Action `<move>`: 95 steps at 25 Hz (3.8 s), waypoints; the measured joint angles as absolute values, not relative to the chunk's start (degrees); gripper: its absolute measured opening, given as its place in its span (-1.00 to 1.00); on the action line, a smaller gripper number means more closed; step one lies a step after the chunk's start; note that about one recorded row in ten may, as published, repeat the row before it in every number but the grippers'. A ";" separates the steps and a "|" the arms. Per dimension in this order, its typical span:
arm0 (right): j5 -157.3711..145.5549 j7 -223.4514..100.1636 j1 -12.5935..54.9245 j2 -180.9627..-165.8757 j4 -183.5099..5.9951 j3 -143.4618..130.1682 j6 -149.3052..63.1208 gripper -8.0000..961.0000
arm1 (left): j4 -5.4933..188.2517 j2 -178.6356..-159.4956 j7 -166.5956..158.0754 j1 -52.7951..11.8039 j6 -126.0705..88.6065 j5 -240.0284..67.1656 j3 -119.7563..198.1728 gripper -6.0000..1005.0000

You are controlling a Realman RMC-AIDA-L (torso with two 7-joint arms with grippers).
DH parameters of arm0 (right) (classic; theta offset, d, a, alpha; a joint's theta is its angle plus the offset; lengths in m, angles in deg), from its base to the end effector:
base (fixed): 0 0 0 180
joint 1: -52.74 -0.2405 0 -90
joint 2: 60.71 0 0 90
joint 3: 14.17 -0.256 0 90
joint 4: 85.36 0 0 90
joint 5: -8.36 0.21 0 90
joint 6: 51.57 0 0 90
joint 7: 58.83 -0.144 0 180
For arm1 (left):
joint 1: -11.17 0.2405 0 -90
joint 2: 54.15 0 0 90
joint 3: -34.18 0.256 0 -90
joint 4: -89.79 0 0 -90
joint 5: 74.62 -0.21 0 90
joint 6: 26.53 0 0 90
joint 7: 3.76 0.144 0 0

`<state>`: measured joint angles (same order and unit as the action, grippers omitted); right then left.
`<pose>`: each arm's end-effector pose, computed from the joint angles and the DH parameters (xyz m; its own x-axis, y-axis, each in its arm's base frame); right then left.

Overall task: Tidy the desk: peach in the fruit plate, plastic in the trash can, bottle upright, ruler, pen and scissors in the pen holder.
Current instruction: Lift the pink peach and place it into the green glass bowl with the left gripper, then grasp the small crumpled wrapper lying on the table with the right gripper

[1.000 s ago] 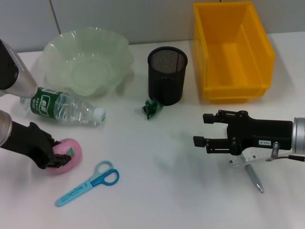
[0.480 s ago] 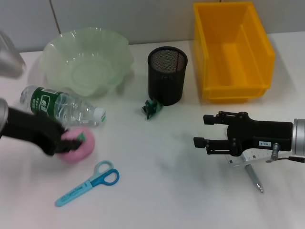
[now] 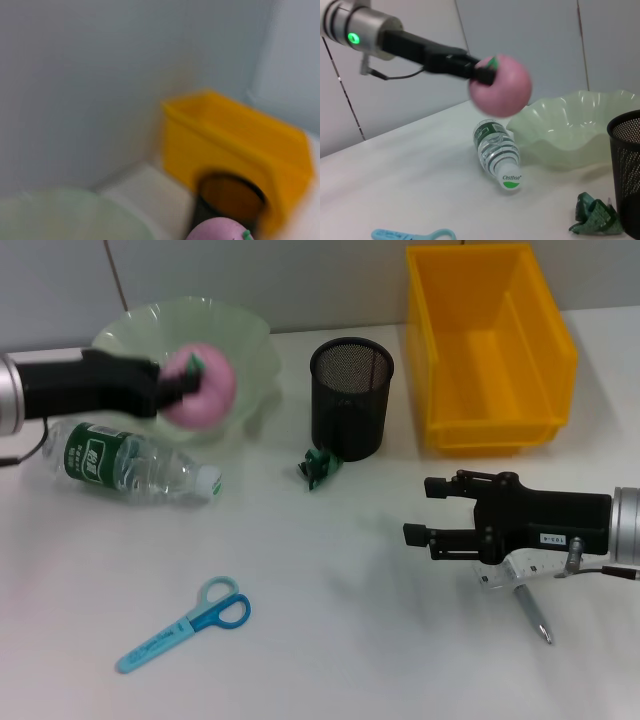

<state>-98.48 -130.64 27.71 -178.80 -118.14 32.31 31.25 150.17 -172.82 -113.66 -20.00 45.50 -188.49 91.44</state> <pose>0.2925 0.3114 -0.0145 0.7922 -0.3376 -0.5084 -0.4929 -0.8451 -0.2068 -0.2031 0.3925 0.0337 0.8018 0.4099 0.4348 0.5649 -0.7572 -0.3280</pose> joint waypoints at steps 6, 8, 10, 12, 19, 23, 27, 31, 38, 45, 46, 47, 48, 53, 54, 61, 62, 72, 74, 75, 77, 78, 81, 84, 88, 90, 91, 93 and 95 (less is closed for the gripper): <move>-98.31 -130.64 27.55 -178.87 -118.14 32.27 31.51 0.66 | 139.73 -172.86 -106.01 -22.05 29.92 -176.46 91.53 -0.66; -98.27 -130.63 27.40 -178.93 -118.14 32.22 31.58 0.66 | 136.92 -172.89 -103.23 -22.94 25.83 -173.72 91.78 -0.69; -98.22 -130.65 27.33 -178.94 -118.14 32.23 31.63 0.66 | 136.92 -172.89 -103.23 -22.94 25.83 -173.72 91.78 -0.72; -98.18 -130.68 27.28 -178.97 -118.15 32.31 31.65 0.66 | 129.55 -172.97 -95.58 -25.75 14.66 -167.39 96.24 -0.75; -98.15 -130.73 27.17 -179.03 -118.06 32.46 31.66 0.66 | 125.99 -173.24 -92.12 -28.15 2.69 -164.56 105.47 -0.81; -98.15 -130.78 27.16 -179.02 -118.05 32.44 31.66 0.66 | 125.20 -173.24 -92.05 -28.93 -2.45 -162.57 110.19 -0.78; -98.16 -130.88 27.16 -179.01 -118.05 32.49 31.66 0.66 | 125.07 -173.24 -92.03 -29.15 -2.74 -162.49 110.90 -0.58; -98.16 -131.09 27.17 -179.01 -118.05 32.42 31.66 0.66 | 125.05 -173.24 -92.03 -29.19 -2.83 -162.48 110.97 -0.25; -98.16 -131.25 27.11 -179.01 -118.10 32.23 31.66 0.66 | 124.99 -173.24 -91.98 -29.42 -3.16 -162.36 111.06 0.30; -98.16 -131.27 27.08 -179.01 -118.07 32.23 31.53 0.66 | 125.35 -173.24 -92.17 -29.44 -3.12 -162.33 110.90 0.65; -98.16 -131.29 27.08 -179.00 -118.06 32.23 31.52 0.66 | 125.35 -173.24 -92.17 -29.44 -3.12 -162.33 110.90 0.65; -98.16 -131.31 27.08 -179.00 -118.06 32.22 31.52 0.66 | 125.48 -173.22 -92.51 -29.43 -2.57 -162.33 110.89 0.65; -98.16 -131.34 27.08 -179.01 -118.05 32.20 31.53 0.66 | 125.81 -173.11 -92.69 -29.36 -1.06 -162.33 110.87 0.65; -98.16 -131.35 27.09 -179.00 -118.27 32.09 31.67 0.66 | 127.02 -172.87 -92.90 -28.74 4.25 -162.23 110.36 0.64; -98.16 -131.35 27.09 -179.00 -118.33 32.05 31.67 0.66 | 130.42 -172.53 -92.92 -26.09 16.39 -161.81 107.49 0.64; -98.09 -131.49 27.07 -178.84 -118.55 32.03 31.76 0.66 | 138.36 -172.19 -89.76 -17.79 44.95 -161.94 102.59 0.64; -98.08 -131.50 27.08 -178.84 -118.56 32.03 31.90 0.66 | 138.78 -172.18 -89.07 -16.84 47.19 -162.00 102.57 0.64; -98.05 -132.38 27.61 -178.35 -119.50 31.96 33.35 0.66 | 137.34 -171.12 -86.91 -10.39 59.87 -163.89 102.87 0.63; -98.26 -133.21 27.67 -178.27 -120.31 31.96 33.79 0.66 | 135.72 -171.02 -85.72 -10.20 59.83 -166.37 102.56 0.63; -98.26 -133.21 27.67 -178.27 -120.31 31.96 33.79 0.66 | 134.63 -170.91 -85.09 -10.28 59.81 -167.58 102.48 0.63; -98.44 -133.61 27.69 -178.22 -120.69 31.96 33.92 0.66 | 132.65 -170.69 -83.39 -10.65 59.90 -169.24 102.42 0.63; -98.48 -133.66 27.69 -178.11 -120.73 31.96 33.99 0.66 | 132.22 -170.67 -82.68 -10.73 60.03 -169.45 102.42 0.63; -98.52 -134.13 27.70 -177.79 -120.75 31.97 34.35 0.66 | 131.60 -170.70 -80.38 -10.54 60.41 -169.66 102.42 0.63; -98.52 -135.33 27.69 -177.70 -121.08 31.96 34.32 0.66 | 131.34 -170.96 -79.50 -10.23 60.31 -169.67 102.19 0.63; -98.50 -140.36 27.26 -177.82 -123.96 32.53 34.59 0.66 | 130.83 -171.18 -79.47 -10.42 60.26 -169.69 101.50 0.61; -98.85 -145.96 26.67 -178.00 -127.78 33.91 35.02 0.66 | 130.81 -171.28 -79.47 -10.42 60.23 -169.70 101.36 0.58; -99.33 -149.44 26.21 -178.05 -130.46 35.09 35.32 0.66 | 130.80 -171.33 -79.46 -10.39 60.23 -169.70 101.33 0.57; -101.13 -156.65 25.00 -178.08 -135.66 37.36 36.00 0.66 | 130.78 -171.36 -79.45 -10.29 60.28 -169.68 101.30 0.56; -104.74 -164.28 23.21 -178.10 -141.09 39.66 36.57 0.66 | 130.77 -171.38 -79.45 -10.20 60.23 -169.66 101.26 0.56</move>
<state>-104.74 -164.28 23.21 -178.10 -141.09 39.66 36.57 130.77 -171.38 -79.45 -10.20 60.23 -169.66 101.26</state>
